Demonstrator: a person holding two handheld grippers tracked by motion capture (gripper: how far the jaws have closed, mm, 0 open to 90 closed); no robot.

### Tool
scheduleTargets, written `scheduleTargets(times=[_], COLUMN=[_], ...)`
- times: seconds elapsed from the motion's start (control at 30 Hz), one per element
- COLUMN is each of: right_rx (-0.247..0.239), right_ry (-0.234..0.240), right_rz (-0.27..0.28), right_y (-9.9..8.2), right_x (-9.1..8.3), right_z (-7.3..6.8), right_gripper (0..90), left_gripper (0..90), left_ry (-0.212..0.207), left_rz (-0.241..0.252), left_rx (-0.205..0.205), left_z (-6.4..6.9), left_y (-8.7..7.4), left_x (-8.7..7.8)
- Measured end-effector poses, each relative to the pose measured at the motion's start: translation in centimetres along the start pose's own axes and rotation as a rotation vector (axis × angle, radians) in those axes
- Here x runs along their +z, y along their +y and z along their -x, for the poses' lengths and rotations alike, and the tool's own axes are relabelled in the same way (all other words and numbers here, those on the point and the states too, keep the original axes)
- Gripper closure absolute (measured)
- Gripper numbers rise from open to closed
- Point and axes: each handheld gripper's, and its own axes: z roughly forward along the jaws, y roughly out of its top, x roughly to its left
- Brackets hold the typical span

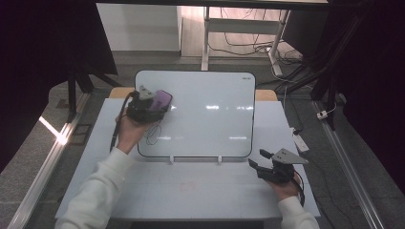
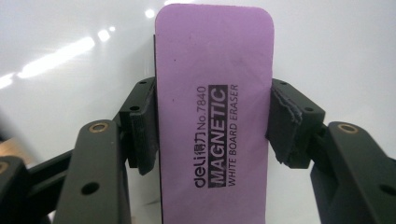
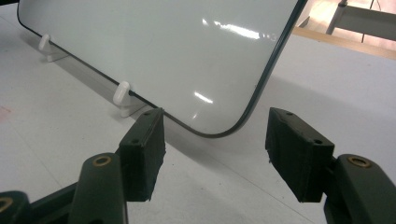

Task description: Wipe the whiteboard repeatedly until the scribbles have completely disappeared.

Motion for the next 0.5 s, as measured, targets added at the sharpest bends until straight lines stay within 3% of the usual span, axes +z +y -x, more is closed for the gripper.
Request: scheduleTargets(times=[0.03, 0.07, 0.23, 0.37, 0.5], right_rx=[0.004, 0.007, -0.003, 0.005, 0.001], right_ry=[0.001, 0.003, 0.001, 0.002, 0.002], right_rz=[-0.001, -0.001, -0.008, -0.002, -0.003], right_y=[0.0, 0.0, 0.0, 0.0, 0.0], right_x=[0.0, 0.1, 0.2, 0.1, 0.1], right_z=[0.0, 0.0, 0.0, 0.0, -0.1], right_gripper=[37.3, 37.3, 37.3, 37.3, 37.3], left_gripper=[41.1, 41.1, 41.2, 41.1, 41.1], left_ry=[0.044, 0.054, 0.066, 0.072, 0.042], left_rz=[0.009, 0.009, 0.012, -0.006, -0.018], left_rx=[-0.017, -0.023, -0.036, -0.007, 0.005], left_z=[-1.2, -1.7, -2.6, -1.8, -0.4], left_y=[0.2, 0.3, 0.5, -0.3, -2.2], left_x=[-0.4, -0.5, -0.9, -0.7, -0.6])
